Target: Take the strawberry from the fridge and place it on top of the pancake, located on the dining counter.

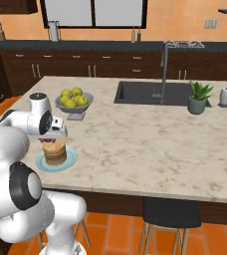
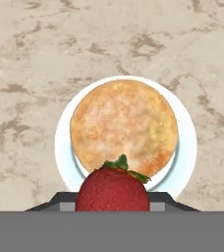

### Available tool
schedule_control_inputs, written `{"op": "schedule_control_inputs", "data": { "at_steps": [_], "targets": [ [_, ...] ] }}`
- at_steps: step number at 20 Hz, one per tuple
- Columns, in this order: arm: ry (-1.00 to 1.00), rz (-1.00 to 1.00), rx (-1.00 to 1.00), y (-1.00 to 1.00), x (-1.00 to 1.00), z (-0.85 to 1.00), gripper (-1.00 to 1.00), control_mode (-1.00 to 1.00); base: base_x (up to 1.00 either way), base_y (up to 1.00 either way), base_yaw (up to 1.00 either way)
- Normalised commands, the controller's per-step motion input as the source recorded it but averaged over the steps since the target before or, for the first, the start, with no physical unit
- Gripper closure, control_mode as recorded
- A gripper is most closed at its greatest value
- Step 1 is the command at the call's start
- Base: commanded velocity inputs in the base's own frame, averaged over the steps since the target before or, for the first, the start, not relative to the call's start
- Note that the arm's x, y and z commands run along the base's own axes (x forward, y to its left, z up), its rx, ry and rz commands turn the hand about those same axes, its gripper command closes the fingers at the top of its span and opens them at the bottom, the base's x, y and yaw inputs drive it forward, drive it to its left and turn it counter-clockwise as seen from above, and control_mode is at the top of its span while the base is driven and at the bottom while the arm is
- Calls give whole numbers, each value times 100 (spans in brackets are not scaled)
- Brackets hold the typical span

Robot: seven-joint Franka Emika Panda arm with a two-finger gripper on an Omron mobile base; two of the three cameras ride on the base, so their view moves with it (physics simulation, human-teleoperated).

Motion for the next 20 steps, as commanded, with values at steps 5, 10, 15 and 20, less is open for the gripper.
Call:
{"op": "schedule_control_inputs", "data": {
  "at_steps": [5, 10, 15, 20],
  "targets": [
    [0, 0, 0, 0, 23, -17, 100, -100, 0, 0, 0],
    [0, 0, 0, 2, 16, -26, 100, -100, 0, 0, 0],
    [0, 0, 0, 5, 9, -26, 100, -100, 0, 0, 0],
    [0, 0, 0, 5, 0, -21, 100, -100, 0, 0, 0]
  ]
}}
